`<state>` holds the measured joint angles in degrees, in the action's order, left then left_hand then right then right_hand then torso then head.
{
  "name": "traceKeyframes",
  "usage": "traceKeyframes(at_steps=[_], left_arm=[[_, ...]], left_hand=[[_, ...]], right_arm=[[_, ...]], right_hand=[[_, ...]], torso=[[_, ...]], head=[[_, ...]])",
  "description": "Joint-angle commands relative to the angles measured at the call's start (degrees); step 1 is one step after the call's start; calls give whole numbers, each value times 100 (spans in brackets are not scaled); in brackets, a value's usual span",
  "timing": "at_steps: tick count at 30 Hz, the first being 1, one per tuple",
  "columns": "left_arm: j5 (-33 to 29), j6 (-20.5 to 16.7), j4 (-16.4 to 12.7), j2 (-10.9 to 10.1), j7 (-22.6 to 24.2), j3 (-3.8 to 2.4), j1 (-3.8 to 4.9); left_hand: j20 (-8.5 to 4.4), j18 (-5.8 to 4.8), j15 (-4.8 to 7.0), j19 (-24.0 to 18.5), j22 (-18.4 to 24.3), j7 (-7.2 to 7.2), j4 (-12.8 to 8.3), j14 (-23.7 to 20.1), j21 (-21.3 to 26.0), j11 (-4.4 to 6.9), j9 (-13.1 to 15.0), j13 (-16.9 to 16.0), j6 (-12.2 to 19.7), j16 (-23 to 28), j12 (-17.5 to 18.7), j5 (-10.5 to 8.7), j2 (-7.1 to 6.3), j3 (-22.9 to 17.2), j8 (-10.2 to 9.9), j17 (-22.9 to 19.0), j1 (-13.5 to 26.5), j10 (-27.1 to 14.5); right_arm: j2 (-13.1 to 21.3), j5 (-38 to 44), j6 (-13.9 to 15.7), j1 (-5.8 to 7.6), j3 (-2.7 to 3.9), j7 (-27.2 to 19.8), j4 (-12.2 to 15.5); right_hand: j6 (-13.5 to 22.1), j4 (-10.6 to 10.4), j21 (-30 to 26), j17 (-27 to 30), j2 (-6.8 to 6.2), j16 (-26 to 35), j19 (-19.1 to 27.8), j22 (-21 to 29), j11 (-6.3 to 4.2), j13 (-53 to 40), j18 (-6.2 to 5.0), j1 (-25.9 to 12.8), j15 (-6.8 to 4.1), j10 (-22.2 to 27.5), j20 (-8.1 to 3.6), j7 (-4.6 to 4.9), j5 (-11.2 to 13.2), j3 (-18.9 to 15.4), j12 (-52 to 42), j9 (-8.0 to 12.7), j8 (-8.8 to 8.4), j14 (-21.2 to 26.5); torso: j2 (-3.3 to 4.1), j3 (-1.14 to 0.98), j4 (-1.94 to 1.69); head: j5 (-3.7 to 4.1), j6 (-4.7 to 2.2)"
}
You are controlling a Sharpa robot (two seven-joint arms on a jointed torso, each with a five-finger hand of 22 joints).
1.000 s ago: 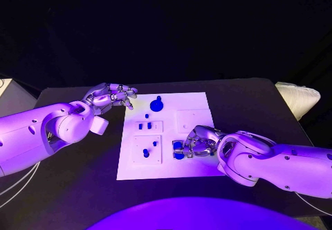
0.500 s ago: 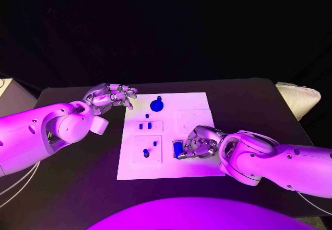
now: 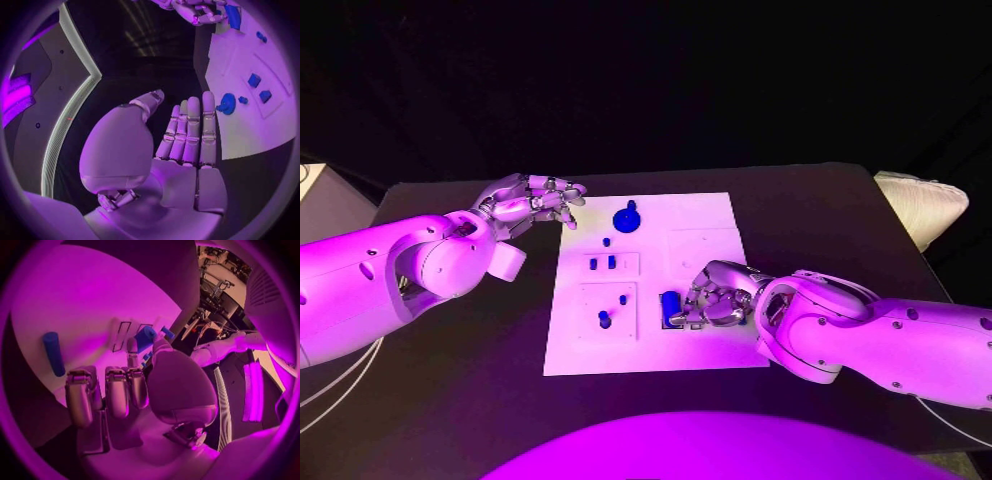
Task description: Assemble the parts on the task board
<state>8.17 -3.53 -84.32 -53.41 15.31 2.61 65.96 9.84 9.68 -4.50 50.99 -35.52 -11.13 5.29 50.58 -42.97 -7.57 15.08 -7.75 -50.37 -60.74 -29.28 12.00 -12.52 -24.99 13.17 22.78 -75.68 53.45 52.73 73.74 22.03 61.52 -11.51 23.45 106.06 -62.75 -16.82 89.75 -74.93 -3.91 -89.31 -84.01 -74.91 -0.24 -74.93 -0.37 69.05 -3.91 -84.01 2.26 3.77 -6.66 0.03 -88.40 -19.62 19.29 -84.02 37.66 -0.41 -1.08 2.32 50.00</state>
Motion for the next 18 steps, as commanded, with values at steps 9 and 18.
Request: traceKeyframes(at_steps=[9,18], left_arm=[[7,47,-10,11,15,-3,0],[10,50,-7,8,8,-3,0]], left_hand=[[12,80,30,34,5,15,10,14,28,-1,-1,-8,-7,-29,-23,-9,12,36,33,-10,-68,-20],[12,80,30,36,8,15,12,12,32,-1,-2,-9,-7,-29,-26,-8,16,36,35,-10,-73,-23]], right_arm=[[-83,225,-134,-13,0,54,-100],[-107,244,-593,-16,-1,19,-142]], right_hand=[[13,24,25,-1396,-28,-27,-599,-1509,-37,-1443,37,20,-34,-552,-50,-4,-92,13,-34,13,26,-574],[18,15,-21,-1359,-570,-11,-590,-1497,-27,-1426,28,260,-29,-536,-47,5,249,-8,8,33,38,-565]], torso=[[-4,2,1],[-2,1,4]], head=[[-9,0],[-14,0]])
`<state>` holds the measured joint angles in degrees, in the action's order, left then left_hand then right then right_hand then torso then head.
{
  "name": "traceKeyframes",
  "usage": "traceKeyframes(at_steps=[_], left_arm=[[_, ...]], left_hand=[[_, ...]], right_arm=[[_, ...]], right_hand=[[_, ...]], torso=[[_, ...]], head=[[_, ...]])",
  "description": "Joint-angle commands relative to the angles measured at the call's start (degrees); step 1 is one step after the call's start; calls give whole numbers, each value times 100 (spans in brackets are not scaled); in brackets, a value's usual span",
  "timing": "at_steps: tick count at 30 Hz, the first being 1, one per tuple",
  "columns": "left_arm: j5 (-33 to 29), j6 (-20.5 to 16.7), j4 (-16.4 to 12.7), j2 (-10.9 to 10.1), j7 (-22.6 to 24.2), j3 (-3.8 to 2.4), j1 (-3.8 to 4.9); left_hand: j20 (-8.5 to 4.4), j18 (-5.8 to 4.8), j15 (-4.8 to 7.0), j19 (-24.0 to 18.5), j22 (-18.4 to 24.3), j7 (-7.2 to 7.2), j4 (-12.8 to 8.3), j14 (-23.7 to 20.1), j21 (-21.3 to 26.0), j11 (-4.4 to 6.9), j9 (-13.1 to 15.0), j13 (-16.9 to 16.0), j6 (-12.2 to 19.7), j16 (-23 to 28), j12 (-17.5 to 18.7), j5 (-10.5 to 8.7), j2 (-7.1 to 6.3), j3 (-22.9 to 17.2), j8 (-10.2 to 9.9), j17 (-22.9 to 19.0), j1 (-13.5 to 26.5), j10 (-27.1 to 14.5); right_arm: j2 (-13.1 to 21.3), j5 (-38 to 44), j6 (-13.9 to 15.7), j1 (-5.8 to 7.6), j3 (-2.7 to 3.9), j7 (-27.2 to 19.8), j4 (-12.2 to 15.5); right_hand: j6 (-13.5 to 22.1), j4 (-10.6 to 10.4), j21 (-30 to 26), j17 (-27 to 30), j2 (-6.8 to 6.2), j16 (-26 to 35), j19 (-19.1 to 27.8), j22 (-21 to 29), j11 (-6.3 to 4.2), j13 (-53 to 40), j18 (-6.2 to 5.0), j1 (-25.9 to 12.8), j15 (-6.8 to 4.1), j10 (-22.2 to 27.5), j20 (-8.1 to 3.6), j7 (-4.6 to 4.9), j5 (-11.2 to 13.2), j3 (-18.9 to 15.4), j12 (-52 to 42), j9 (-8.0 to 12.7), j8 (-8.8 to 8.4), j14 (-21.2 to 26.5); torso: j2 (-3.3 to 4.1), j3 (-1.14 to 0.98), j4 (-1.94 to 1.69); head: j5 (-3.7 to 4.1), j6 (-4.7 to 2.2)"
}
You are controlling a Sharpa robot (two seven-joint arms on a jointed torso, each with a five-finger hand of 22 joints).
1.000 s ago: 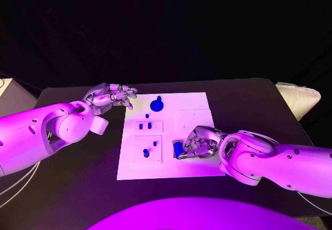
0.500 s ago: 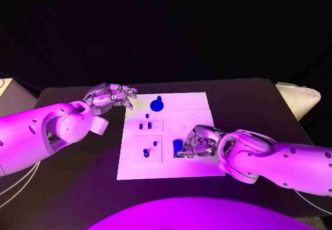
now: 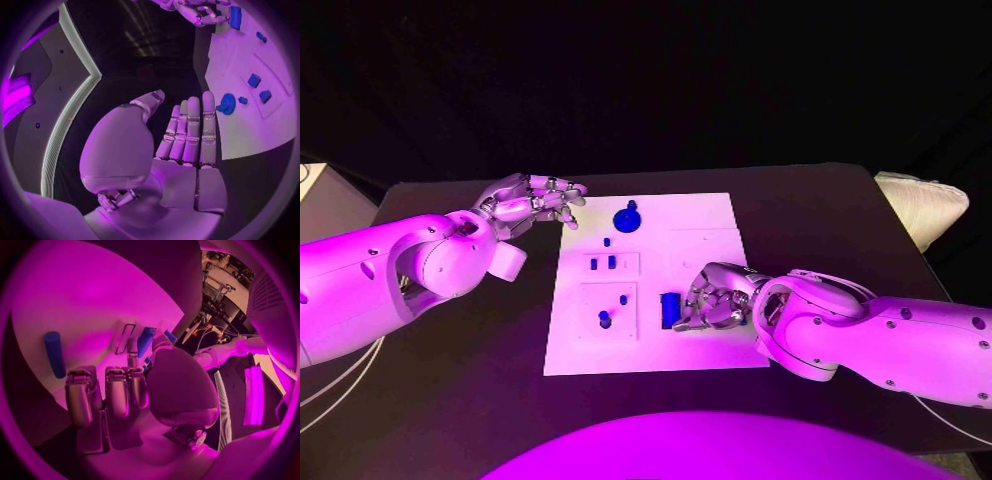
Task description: Assemble the parts on the task board
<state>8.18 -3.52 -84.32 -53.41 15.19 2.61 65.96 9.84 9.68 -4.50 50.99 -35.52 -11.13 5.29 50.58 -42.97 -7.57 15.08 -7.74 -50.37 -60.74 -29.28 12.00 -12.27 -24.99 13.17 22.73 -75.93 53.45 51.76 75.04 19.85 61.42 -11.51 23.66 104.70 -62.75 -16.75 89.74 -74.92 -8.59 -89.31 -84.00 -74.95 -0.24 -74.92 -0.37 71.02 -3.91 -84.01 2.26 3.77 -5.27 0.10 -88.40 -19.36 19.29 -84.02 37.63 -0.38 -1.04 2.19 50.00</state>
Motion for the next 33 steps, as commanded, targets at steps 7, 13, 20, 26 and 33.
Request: traceKeyframes(at_steps=[7,13,20,26,33], left_arm=[[10,57,-3,7,10,-3,-1],[13,55,-2,7,5,-2,-1],[20,53,0,3,2,-1,-1],[21,54,7,4,7,1,-1],[21,56,30,15,16,4,-2]], left_hand=[[11,80,31,39,10,15,12,11,36,0,-2,-10,-7,-29,-28,-7,-6,35,36,-6,-57,-25],[11,80,31,40,12,15,12,10,38,0,-2,-10,-7,-30,-30,-7,-5,35,37,-6,-62,-27],[11,80,31,40,12,15,12,10,38,0,-2,-10,-7,-30,-30,-7,-5,35,37,-6,-62,-27],[11,80,31,40,12,15,12,10,38,0,-2,-10,-7,-30,-30,-7,-5,35,37,-6,-62,-27],[10,79,31,45,17,15,14,7,46,0,-2,-12,-8,-30,-37,-8,0,35,43,-7,-77,-31]], right_arm=[[-25,172,-353,-15,-1,33,-19],[-19,187,-180,-23,-1,77,-27],[45,196,-22,-26,-1,50,6],[300,-129,244,-7,0,-499,162],[724,-986,450,123,1,-1398,374]], right_hand=[[25,10,-29,-1352,-180,-8,-588,-1490,-24,-1421,26,188,-26,-530,-45,10,216,-14,24,12,43,-563],[6,-16,-10,-1364,-61,-12,-592,-1496,-25,-1431,30,-63,-26,-539,-43,5,186,-40,4,13,61,-566],[0,-15,11,-1370,9,-15,-597,-1501,-30,-1439,34,-176,-30,-545,-45,0,147,-27,-13,16,69,-568],[24,-6,-80,-1283,-39,20,-577,-1477,-28,-1419,16,-178,-30,-529,-46,4,110,-36,32,21,60,-548],[355,4,-355,-1102,-88,99,-516,-1403,72,-1439,-37,70,48,-541,8,123,118,-17,-9,77,-86,-507]], torso=[[0,-4,2],[3,-2,1],[1,-2,3],[-12,4,10],[-13,0,17]], head=[[-4,0],[-4,0],[-7,0],[15,0],[69,0]])
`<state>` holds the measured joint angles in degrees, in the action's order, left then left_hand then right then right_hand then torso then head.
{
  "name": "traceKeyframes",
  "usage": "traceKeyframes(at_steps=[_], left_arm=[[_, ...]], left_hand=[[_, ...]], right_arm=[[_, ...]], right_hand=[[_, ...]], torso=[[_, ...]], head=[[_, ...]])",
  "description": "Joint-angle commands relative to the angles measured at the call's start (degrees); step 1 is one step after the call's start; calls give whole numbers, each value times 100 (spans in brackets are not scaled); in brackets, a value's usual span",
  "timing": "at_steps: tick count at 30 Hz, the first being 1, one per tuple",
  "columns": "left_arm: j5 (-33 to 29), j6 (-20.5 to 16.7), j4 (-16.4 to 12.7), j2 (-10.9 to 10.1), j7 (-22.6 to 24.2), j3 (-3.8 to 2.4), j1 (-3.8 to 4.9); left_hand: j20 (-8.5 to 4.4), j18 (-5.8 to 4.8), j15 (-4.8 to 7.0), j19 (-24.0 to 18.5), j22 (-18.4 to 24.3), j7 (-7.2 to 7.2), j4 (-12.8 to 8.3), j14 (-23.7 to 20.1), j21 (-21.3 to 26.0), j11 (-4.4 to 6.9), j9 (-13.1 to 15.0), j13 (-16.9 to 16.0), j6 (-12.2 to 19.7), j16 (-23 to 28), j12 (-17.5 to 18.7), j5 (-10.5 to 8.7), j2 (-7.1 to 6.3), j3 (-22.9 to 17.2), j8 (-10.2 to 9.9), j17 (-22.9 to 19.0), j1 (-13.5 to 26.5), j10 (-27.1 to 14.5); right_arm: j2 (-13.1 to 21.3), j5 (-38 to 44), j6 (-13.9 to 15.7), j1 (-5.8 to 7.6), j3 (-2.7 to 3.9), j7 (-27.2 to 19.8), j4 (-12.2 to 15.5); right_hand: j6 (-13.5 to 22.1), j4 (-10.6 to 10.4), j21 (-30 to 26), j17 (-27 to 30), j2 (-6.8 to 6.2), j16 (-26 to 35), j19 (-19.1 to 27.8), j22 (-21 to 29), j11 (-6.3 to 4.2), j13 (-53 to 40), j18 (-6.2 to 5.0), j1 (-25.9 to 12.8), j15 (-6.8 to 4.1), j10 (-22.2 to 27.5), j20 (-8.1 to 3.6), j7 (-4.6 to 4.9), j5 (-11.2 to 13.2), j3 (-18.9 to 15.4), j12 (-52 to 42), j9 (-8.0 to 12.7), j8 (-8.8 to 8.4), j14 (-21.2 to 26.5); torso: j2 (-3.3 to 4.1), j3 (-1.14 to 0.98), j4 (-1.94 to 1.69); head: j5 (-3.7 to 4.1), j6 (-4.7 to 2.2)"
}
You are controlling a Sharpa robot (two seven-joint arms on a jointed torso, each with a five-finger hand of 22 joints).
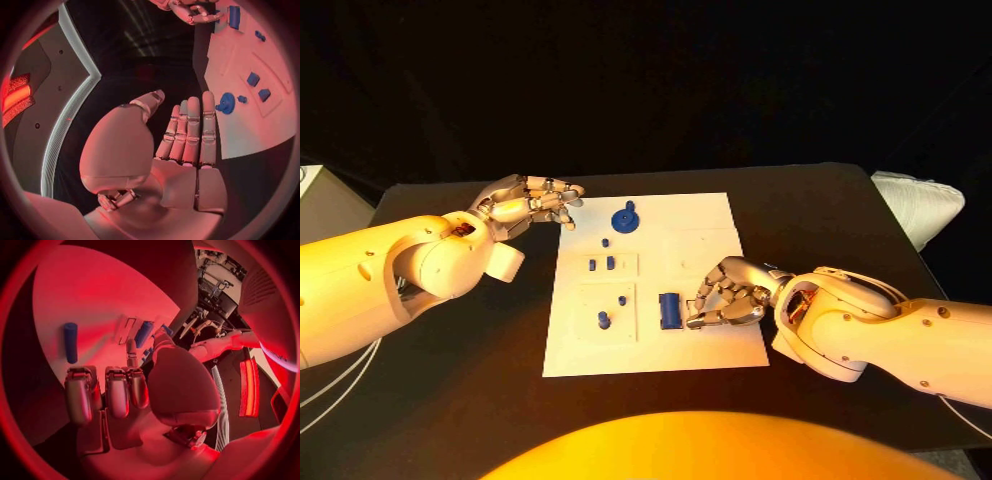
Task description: Assemble the parts on the task board
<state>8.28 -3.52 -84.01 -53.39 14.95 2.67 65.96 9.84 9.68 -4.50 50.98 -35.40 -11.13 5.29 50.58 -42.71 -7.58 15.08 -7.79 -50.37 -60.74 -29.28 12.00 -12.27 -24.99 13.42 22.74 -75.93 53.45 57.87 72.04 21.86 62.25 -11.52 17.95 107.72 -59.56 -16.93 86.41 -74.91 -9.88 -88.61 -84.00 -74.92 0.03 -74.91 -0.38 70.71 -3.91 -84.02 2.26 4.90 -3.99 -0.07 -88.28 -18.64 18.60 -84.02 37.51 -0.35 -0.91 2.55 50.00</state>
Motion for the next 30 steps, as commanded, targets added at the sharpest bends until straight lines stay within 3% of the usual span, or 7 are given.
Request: traceKeyframes(at_steps=[1,7,10,14,22,30], left_arm=[[12,56,2,16,42,-1,-1],[12,58,11,35,52,4,-3],[12,56,10,41,56,6,-3],[12,49,6,49,70,8,-5],[12,20,-19,51,107,10,-11],[12,16,-32,46,117,10,-13]], left_hand=[[10,80,31,45,5,15,15,7,20,0,-2,-8,-8,-30,-37,-8,0,35,19,-8,-77,-31],[10,80,31,45,5,15,15,7,20,0,-2,-8,-8,-30,-37,-8,0,35,19,-8,-77,-31],[10,80,31,45,5,15,15,7,20,0,-2,-8,-8,-30,-37,-8,0,35,19,-8,-77,-31],[10,80,31,45,5,15,15,7,20,0,-2,-8,-8,-30,-37,-8,0,35,19,-8,-77,-31],[9,78,31,50,11,14,20,5,30,-1,-5,-10,0,-32,-47,-12,-12,48,19,-9,-84,-34],[9,78,30,51,12,13,22,5,33,-1,-6,-11,3,-33,-49,-12,-13,51,19,-9,-84,-34]], right_arm=[[200,-818,263,71,2,-920,96],[753,-1041,266,259,0,-1104,54],[991,-813,179,300,-2,-999,-10],[1199,-401,69,321,-14,-727,-64],[1298,-22,119,183,-36,-108,31],[1147,284,162,51,-49,355,61]], right_hand=[[48,24,-22,-1106,51,28,-516,-1406,52,-1445,-37,146,54,-542,15,18,-22,11,-29,5,-21,-508],[57,50,40,-1150,74,10,-529,-1422,70,-1462,-25,421,74,-556,42,34,-135,74,-68,-1,-18,-519],[13,47,53,-1156,47,8,-532,-1426,62,-1462,-23,474,70,-556,42,23,-168,68,-67,-14,7,-520],[-44,40,93,-1153,38,10,-541,-1437,46,-1461,-15,559,57,-555,36,4,-341,76,-65,-31,37,-520],[-134,23,99,-1140,35,16,-543,-1439,24,-1462,-14,527,41,-555,26,-24,-314,49,-66,-51,85,-517],[-192,12,126,-1157,23,9,-549,-1446,2,-1470,-8,431,22,-563,11,-48,-302,2,-85,-64,116,-521]], torso=[[-5,-2,8],[-10,0,3],[-11,3,4],[-5,-11,7],[0,-11,-4],[-1,-2,-9]], head=[[40,0],[106,0],[128,0],[144,0],[184,0],[208,0]])
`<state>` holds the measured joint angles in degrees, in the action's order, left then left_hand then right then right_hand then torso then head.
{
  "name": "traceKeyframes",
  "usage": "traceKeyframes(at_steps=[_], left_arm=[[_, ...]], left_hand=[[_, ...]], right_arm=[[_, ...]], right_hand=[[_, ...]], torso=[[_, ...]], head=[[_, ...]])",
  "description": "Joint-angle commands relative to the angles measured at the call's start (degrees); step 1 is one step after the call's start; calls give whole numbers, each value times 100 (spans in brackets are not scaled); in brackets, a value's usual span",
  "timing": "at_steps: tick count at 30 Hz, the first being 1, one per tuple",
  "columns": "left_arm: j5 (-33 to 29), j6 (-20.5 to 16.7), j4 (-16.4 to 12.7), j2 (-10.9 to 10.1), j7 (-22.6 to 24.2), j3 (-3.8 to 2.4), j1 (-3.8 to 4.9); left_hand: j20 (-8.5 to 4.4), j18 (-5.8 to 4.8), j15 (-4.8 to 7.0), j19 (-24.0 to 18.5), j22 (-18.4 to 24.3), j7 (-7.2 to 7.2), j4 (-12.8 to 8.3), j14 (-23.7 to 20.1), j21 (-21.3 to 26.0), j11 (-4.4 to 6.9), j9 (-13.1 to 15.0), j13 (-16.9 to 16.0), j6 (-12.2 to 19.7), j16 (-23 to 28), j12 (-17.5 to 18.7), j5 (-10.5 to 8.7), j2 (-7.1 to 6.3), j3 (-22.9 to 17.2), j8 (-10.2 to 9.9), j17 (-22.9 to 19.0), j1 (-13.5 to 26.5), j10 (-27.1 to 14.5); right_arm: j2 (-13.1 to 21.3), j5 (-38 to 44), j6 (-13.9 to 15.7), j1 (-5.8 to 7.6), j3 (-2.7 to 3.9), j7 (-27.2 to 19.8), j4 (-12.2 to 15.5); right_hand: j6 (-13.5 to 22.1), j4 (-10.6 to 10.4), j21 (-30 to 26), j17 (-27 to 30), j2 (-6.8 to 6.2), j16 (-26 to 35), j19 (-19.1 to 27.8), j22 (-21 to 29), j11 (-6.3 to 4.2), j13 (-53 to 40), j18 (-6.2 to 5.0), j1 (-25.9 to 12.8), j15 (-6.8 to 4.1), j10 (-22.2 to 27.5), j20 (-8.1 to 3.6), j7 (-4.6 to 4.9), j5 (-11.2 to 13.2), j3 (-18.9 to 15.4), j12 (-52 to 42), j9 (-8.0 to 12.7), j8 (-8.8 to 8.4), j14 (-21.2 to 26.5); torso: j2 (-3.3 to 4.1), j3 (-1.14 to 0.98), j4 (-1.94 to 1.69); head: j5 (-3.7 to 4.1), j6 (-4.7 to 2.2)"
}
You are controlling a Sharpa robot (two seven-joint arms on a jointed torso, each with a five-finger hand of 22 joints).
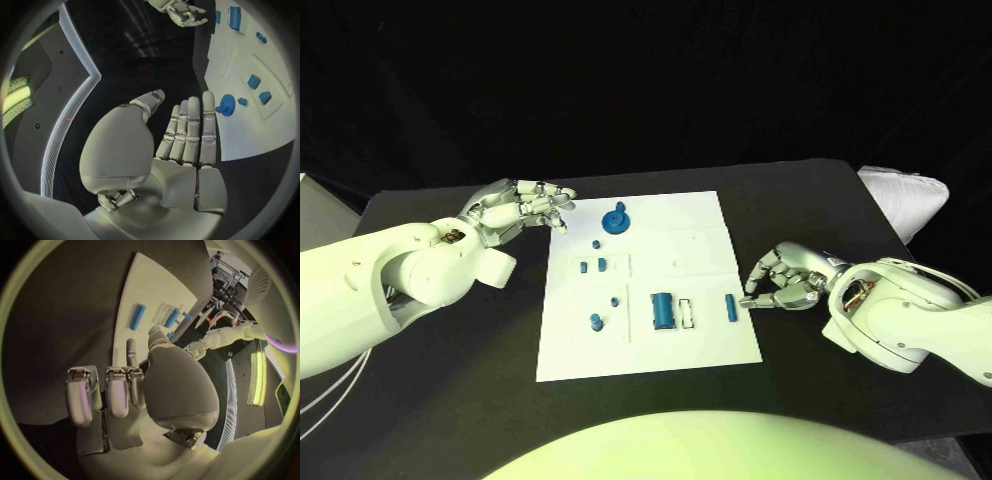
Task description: Assemble the parts on the task board
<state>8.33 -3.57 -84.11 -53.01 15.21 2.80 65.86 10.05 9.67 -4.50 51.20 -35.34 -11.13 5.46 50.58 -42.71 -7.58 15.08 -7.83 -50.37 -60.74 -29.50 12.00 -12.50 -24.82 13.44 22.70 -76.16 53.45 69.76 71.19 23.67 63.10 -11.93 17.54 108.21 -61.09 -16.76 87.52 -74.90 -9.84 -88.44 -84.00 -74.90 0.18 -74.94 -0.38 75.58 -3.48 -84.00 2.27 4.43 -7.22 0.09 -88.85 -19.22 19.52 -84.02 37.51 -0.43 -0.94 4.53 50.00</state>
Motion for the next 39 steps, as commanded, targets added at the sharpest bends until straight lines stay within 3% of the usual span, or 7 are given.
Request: traceKeyframes(at_steps=[1,7,25,28,31,39], left_arm=[[7,23,-23,6,92,-3,-3],[7,23,-32,-9,93,-3,-4],[7,60,-52,-38,68,-3,-5],[7,61,-53,-44,65,-3,-5],[7,65,-56,-48,61,-3,-5],[7,76,-63,-60,54,-3,-5]], left_hand=[[-12,78,31,30,6,13,5,6,33,-1,-6,-7,3,-33,-26,-12,10,35,16,-5,-61,-34],[-12,78,31,30,6,13,5,6,33,-1,-6,-7,3,-33,-26,-12,10,35,16,-5,-61,-34],[-12,78,30,32,11,13,14,6,40,-1,-6,-9,2,-35,-33,-11,12,40,20,-5,-62,-35],[-11,77,29,33,13,12,20,4,45,-2,-6,-10,0,-36,-36,-11,13,43,23,-5,-60,-37],[-11,77,29,33,13,12,20,4,45,-2,-6,-10,0,-36,-36,-11,13,43,23,-5,-60,-37],[-11,77,29,33,13,12,20,4,45,-2,-6,-10,0,-36,-36,-11,13,43,23,-5,-60,-37]], right_arm=[[-75,408,-14,-56,-10,441,5],[-261,612,11,-197,-18,677,-87],[-740,1206,53,-369,-19,1060,-328],[-811,1328,3,-400,-19,1110,-365],[-889,1490,-66,-441,-19,1163,-389],[-1026,1928,-187,-501,-19,1285,-408]], right_hand=[[-48,-7,28,-1162,22,-10,-552,-1451,-17,-1470,-6,-81,-24,-569,7,-6,23,-23,-36,-8,29,-521],[-60,-8,47,-1171,33,-14,-556,-1456,-24,-1474,-2,-121,-30,-572,2,-13,18,-32,-45,-10,35,-523],[-84,7,97,-1197,69,-25,-567,-1470,-42,-1495,8,-126,-45,-590,-11,-33,-18,-10,-91,-14,46,-530],[-85,31,110,-1203,41,-27,-570,-1473,-53,-1495,11,31,-57,-591,-25,-42,-15,38,-92,-12,43,-531],[-86,102,115,-1200,39,-26,-571,-1474,-69,-1496,12,423,-74,-592,-41,-57,10,277,-94,1,26,-530],[-173,116,140,-1207,-214,-27,-577,-1481,-68,-1494,17,987,-75,-589,-53,-49,-617,1014,-88,93,-68,-531]], torso=[[-1,6,-8],[-1,3,-12],[0,10,-12],[-3,11,-10],[-6,9,-12],[-9,11,-4]], head=[[10,0],[-3,0],[-23,0],[-19,0],[-21,0],[-37,0]])
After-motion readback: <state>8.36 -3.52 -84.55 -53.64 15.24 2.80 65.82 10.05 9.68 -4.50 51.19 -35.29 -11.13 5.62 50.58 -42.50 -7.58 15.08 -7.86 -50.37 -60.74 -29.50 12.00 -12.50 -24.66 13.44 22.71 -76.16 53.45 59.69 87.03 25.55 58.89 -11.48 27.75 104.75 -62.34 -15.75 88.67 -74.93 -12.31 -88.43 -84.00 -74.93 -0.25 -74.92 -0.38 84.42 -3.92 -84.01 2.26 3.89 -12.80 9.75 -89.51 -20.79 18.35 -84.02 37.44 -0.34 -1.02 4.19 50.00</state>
